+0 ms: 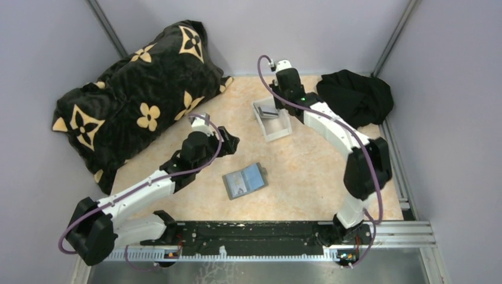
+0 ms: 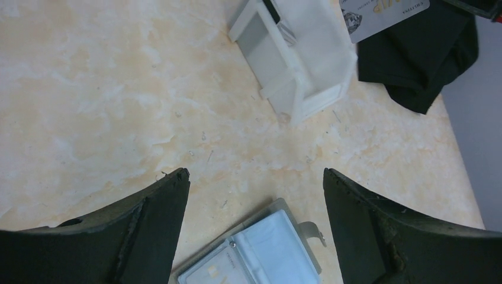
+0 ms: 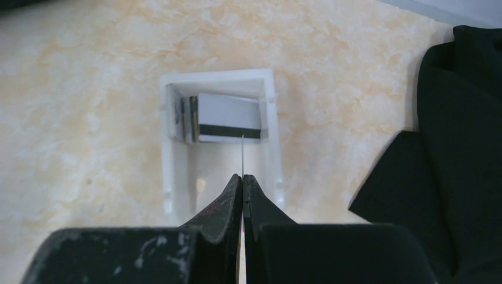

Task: Put the credit cards into the card holder
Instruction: Pick up the credit card from the storage box.

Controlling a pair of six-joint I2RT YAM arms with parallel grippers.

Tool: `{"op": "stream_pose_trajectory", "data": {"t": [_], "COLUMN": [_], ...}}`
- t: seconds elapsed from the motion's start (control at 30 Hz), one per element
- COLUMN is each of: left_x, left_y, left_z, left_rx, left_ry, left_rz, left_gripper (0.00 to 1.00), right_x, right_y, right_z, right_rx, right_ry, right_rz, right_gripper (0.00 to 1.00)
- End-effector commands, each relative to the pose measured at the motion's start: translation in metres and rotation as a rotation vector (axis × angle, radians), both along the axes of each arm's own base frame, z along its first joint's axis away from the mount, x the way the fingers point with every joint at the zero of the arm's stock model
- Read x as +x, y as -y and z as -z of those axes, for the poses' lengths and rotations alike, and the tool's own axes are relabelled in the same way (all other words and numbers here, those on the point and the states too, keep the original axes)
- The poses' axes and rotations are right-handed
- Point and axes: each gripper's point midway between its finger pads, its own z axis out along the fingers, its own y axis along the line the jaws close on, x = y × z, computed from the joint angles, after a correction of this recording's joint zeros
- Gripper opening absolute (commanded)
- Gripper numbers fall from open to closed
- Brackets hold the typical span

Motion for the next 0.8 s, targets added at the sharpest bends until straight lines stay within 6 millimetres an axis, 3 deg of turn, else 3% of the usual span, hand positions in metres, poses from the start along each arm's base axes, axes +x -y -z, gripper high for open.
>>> {"op": "stream_pose_trajectory", "data": {"t": [0.0,0.17,0.4,0.53,0.77], "left_x": [-0.008,-0.030,-0.063,-0.077,-0.091], "left_y": [0.012,0.017,0.034,0.046,0.061], "left_z": [-0.032,-0.045,-0.060,-0.060,-0.045], "left_rx": [-0.068,-0.117,-0.142,-0.134,-0.116], "left_ry": [0.130,0.214,0.314,0.325,0.271], "left_rz": [0.112,0.230,0.446,0.566,0.700], "left_gripper": [0.89,0.89,0.88,0.88,0.87], "right_x": [-0.048,-0.113,-0.190,-0.214,-0.234], "right_y": [-0.010,-0.022,-0.048,-0.055,-0.062], "right_z": [-0.063,-0.064,-0.042,-0.033,-0.020], "right_rx": [0.145,0.267,0.346,0.411,0.453], "right_ry": [0.077,0.008,-0.121,-0.163,-0.232], "right_rz": [-0.079,-0.211,-0.397,-0.464,-0.541], "right_gripper": [0.00,0.00,0.00,0.00,0.00]}}
